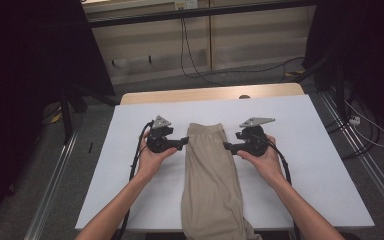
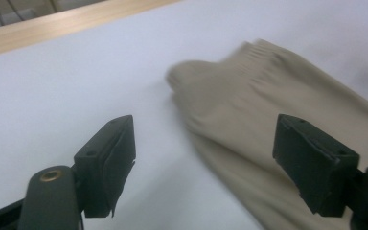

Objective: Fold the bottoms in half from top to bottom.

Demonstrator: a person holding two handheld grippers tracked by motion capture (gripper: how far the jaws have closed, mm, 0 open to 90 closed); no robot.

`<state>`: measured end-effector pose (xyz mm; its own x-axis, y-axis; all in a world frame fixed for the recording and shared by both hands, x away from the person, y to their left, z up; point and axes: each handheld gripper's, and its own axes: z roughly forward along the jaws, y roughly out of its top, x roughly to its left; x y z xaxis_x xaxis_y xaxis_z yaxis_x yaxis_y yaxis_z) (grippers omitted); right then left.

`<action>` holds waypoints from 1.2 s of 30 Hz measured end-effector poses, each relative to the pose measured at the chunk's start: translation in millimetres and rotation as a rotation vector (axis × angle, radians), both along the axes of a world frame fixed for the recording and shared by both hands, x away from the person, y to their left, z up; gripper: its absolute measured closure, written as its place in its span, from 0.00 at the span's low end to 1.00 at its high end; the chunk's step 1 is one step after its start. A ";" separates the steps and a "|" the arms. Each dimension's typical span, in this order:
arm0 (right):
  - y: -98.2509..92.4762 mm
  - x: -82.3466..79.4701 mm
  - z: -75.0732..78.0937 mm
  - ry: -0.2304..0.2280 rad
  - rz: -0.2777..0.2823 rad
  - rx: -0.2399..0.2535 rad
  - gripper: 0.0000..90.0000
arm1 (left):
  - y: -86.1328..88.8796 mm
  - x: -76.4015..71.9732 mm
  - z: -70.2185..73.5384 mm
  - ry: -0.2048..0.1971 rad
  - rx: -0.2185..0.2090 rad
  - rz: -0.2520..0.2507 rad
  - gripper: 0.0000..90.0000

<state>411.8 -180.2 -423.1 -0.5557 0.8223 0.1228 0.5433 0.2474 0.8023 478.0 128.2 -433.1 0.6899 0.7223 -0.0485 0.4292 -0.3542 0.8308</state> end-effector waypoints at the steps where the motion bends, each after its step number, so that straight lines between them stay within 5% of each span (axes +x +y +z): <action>1: 0.7 7.2 -1.3 -0.002 0.005 -0.006 0.40 | -0.5 5.4 -1.5 -0.001 -0.005 0.004 0.27; 7: 3.9 48.0 -11.2 0.022 -0.046 -0.016 0.51 | -8.8 25.1 -9.8 0.026 0.010 0.000 0.34; 10: 12.5 64.7 -20.2 0.039 -0.056 -0.061 0.54 | -15.5 28.1 -13.1 0.020 0.057 -0.013 0.38; 12: 15.5 71.1 -22.4 0.032 -0.058 -0.033 0.58 | -18.8 30.4 -14.8 0.038 0.072 -0.016 0.42; 15: 19.2 81.2 -24.2 0.043 -0.055 -0.042 0.68 | -24.0 35.7 -17.5 0.058 0.091 -0.019 0.52; 20: 23.6 89.7 -27.5 0.056 -0.067 -0.072 0.82 | -28.5 43.5 -19.2 0.091 0.042 -0.030 0.80; 24: 21.9 92.2 -30.9 0.064 -0.069 -0.069 0.82 | -30.7 49.4 -20.9 0.103 0.003 0.009 0.72; 29: 17.4 99.3 -26.7 0.087 -0.069 -0.027 0.67 | -31.5 54.8 -28.6 0.123 -0.024 0.008 0.77; 36: 12.5 107.2 -37.7 0.142 -0.080 0.046 0.61 | -25.2 62.9 -30.5 0.151 -0.036 0.032 0.58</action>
<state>519.0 -167.7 -460.8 -0.4629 0.8549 0.2342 0.6687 0.1633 0.7254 540.9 103.0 -463.5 0.6497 0.7395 -0.1763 0.5605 -0.3093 0.7683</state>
